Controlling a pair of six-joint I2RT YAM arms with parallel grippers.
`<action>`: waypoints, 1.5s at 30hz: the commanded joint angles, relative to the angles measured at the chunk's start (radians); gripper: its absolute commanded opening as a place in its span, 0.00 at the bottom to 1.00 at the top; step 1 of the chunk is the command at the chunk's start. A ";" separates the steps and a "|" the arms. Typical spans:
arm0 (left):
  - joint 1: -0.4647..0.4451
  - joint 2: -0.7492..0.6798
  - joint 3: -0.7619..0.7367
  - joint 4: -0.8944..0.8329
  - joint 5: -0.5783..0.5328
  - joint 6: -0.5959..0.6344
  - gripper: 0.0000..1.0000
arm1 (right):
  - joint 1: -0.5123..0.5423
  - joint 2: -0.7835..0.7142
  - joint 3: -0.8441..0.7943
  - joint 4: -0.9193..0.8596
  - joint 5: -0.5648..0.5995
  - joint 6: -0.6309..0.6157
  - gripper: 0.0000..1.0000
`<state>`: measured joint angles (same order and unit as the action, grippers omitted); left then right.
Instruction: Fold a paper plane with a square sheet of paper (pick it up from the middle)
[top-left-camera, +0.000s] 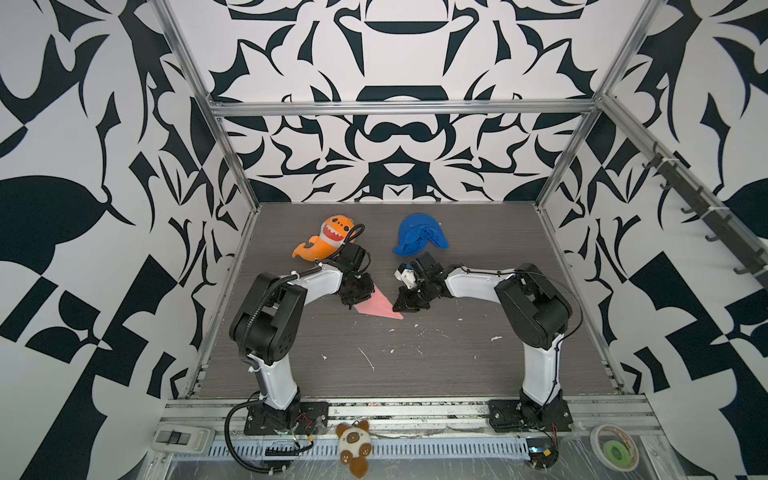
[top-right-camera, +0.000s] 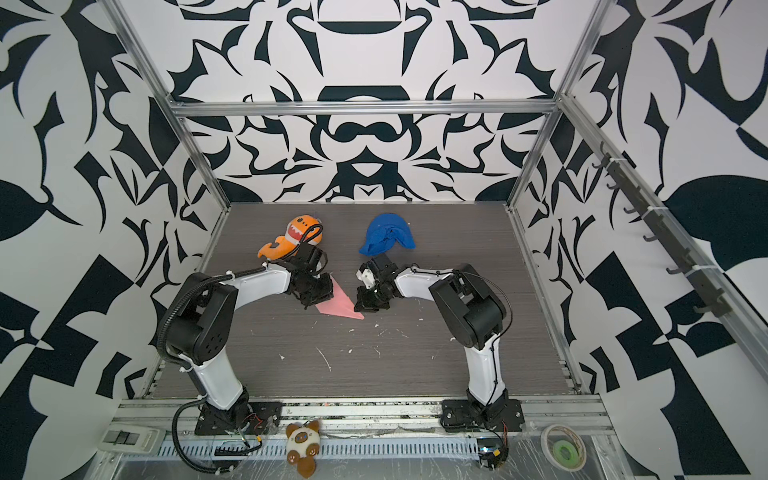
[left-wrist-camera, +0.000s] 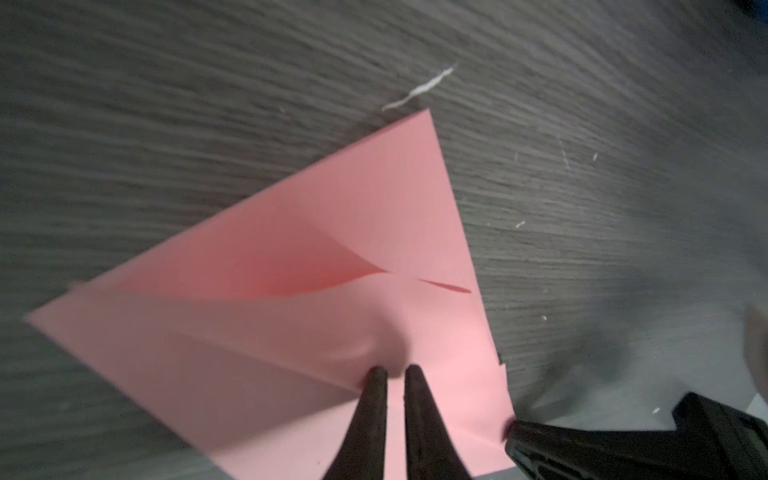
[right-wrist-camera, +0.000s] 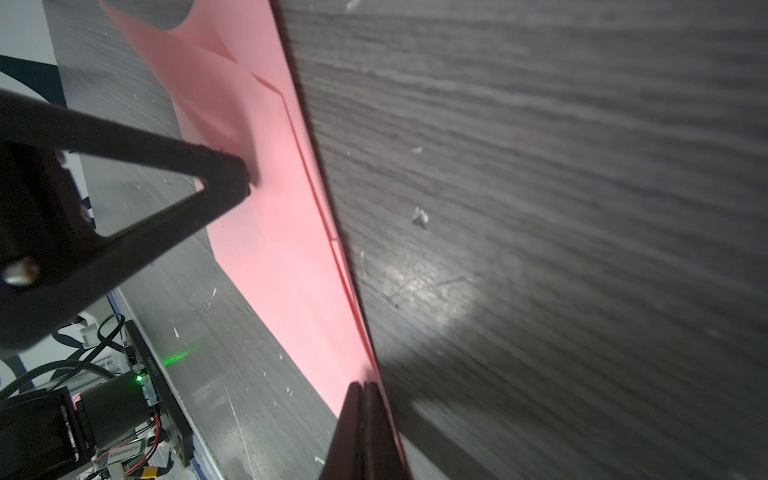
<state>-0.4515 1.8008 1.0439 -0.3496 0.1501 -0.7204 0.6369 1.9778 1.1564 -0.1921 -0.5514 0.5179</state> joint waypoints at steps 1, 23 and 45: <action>0.018 0.038 0.005 -0.075 -0.063 0.030 0.14 | 0.003 0.049 -0.018 -0.139 0.109 -0.024 0.00; 0.230 0.099 -0.026 -0.075 -0.110 0.042 0.13 | 0.003 0.069 -0.024 -0.139 0.131 -0.022 0.00; 0.140 -0.188 0.038 -0.165 -0.110 0.159 0.16 | 0.003 0.067 -0.025 -0.135 0.139 -0.012 0.00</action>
<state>-0.2543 1.6611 1.0893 -0.4656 0.0570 -0.5972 0.6388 1.9827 1.1641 -0.2058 -0.5453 0.5091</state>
